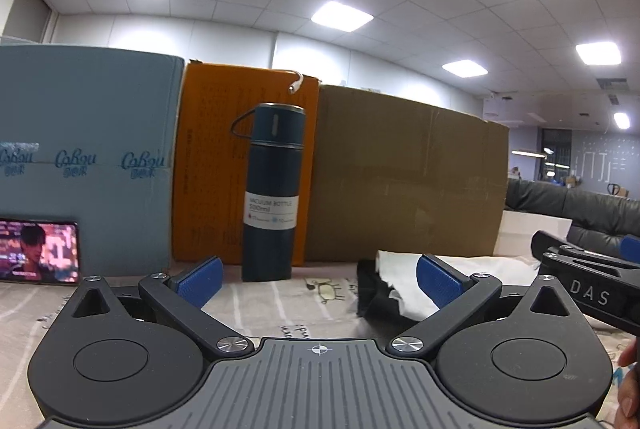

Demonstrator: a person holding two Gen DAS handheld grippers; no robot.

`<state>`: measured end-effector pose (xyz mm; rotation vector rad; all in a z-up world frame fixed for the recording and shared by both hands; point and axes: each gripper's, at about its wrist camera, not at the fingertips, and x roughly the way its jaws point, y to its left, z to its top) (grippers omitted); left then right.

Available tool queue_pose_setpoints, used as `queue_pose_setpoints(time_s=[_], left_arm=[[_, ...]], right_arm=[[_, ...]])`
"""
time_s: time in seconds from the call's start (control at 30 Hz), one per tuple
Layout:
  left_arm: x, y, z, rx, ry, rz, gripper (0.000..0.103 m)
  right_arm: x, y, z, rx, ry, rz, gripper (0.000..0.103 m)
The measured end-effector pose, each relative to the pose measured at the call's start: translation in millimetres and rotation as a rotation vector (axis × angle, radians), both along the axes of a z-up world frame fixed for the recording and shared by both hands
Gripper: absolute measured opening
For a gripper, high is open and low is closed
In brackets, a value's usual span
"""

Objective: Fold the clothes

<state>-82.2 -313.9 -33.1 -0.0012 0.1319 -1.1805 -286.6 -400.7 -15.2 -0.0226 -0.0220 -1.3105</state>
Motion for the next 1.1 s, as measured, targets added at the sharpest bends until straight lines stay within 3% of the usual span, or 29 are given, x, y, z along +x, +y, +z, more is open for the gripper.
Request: queue_pose_setpoints(time_s=[0.23, 1.1], left_arm=[[-7.8, 1.3, -0.1, -0.012, -0.056, -0.008, 0.103], [-3.7, 1.1, -0.1, -0.020, -0.046, -0.007, 0.103]], right_arm=[[-0.8, 1.8, 0.3, -0.004, -0.010, -0.012, 0.103], [-4.3, 5.2, -0.7, -0.008, -0.029, 0.002, 0.103]])
